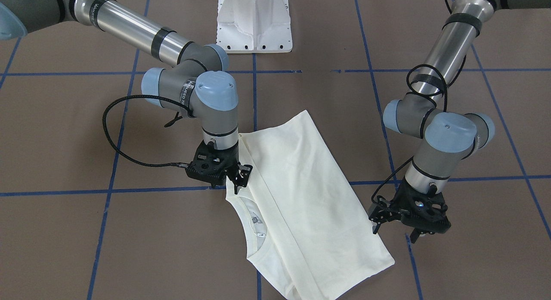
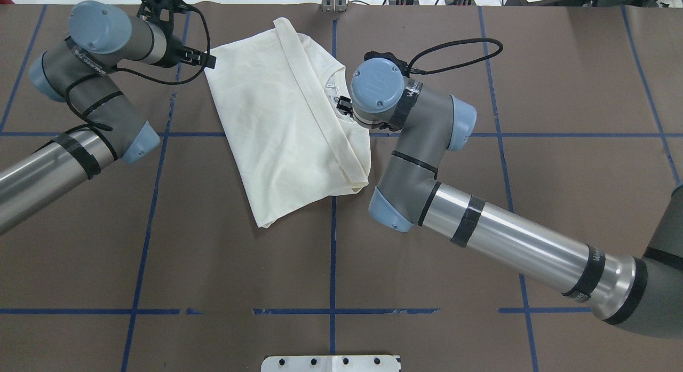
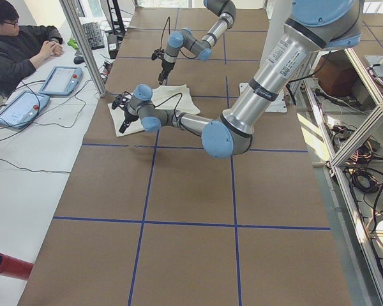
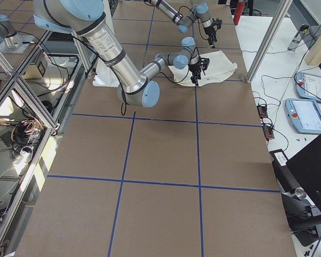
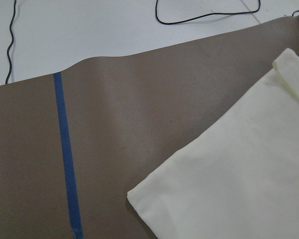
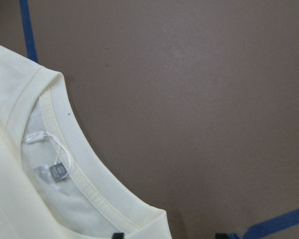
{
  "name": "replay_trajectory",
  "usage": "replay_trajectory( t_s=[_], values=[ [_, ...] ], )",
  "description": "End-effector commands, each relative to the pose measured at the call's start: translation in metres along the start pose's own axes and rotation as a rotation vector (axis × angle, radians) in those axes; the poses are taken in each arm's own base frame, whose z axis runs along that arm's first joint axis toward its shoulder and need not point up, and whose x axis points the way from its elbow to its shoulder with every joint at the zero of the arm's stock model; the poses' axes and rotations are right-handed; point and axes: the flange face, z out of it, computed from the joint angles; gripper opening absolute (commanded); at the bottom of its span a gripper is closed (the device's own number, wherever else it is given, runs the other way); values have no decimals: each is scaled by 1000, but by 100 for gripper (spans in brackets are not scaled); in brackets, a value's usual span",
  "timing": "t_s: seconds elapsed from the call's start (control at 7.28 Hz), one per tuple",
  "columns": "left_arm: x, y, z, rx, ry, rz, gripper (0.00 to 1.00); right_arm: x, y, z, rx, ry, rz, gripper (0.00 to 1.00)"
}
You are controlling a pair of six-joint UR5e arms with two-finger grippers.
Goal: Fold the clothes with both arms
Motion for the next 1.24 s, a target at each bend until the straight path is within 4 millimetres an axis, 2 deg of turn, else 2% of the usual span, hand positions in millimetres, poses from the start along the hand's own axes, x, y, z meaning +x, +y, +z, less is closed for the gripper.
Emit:
replay_trajectory(
  t_s=[0.0,0.27,0.69,0.82,0.96,1.1],
  values=[
    [0,0,-1,1,2,0,100,0,9,13,4,-3,-8,61],
    [0,0,0,0,1,0,100,-1,13,12,3,-4,-11,55],
    [0,0,-1,2,0,0,100,0,21,17,1,1,-20,55],
    [0,0,-1,1,2,-1,100,0,22,16,1,-1,-19,51],
    [0,0,-1,2,0,0,100,-1,22,15,2,-2,-19,33],
    [0,0,-1,2,3,1,100,-1,22,15,2,-2,-18,1]
  ],
)
